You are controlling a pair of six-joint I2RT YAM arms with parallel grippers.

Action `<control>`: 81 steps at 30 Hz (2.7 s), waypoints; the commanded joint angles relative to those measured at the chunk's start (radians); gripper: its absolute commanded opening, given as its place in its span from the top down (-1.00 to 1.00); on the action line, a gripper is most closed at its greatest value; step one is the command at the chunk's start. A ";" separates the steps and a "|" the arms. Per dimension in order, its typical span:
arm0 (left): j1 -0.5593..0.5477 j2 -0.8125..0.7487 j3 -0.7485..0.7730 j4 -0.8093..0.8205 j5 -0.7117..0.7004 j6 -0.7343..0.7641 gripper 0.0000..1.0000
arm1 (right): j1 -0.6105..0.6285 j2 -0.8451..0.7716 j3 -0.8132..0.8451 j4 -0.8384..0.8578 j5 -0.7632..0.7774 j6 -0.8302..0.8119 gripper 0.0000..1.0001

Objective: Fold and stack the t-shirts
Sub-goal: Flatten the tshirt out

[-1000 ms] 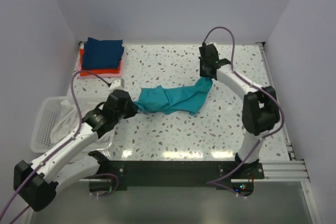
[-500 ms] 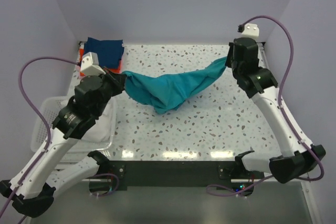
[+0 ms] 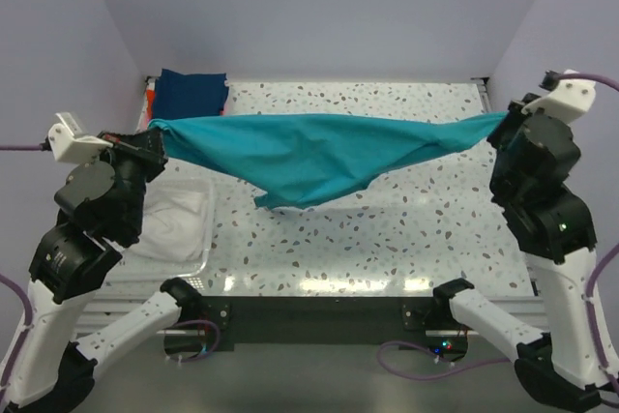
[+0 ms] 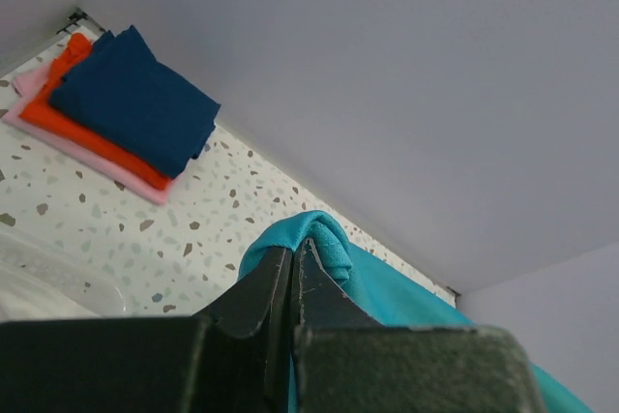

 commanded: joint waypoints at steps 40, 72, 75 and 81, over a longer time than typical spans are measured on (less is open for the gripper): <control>0.226 0.997 0.040 0.293 0.353 0.110 1.00 | -0.262 0.551 -0.215 0.225 -0.108 0.026 1.00; -0.216 0.752 -0.274 0.263 0.600 0.015 -1.00 | -0.333 0.723 -0.278 0.214 -0.379 0.127 1.00; -0.302 0.786 -0.291 0.290 0.615 -0.008 -1.00 | -0.333 0.718 -0.287 0.216 -0.387 0.127 1.00; -0.336 0.852 -0.318 0.353 0.644 -0.037 -0.83 | -0.333 0.715 -0.290 0.214 -0.396 0.126 1.00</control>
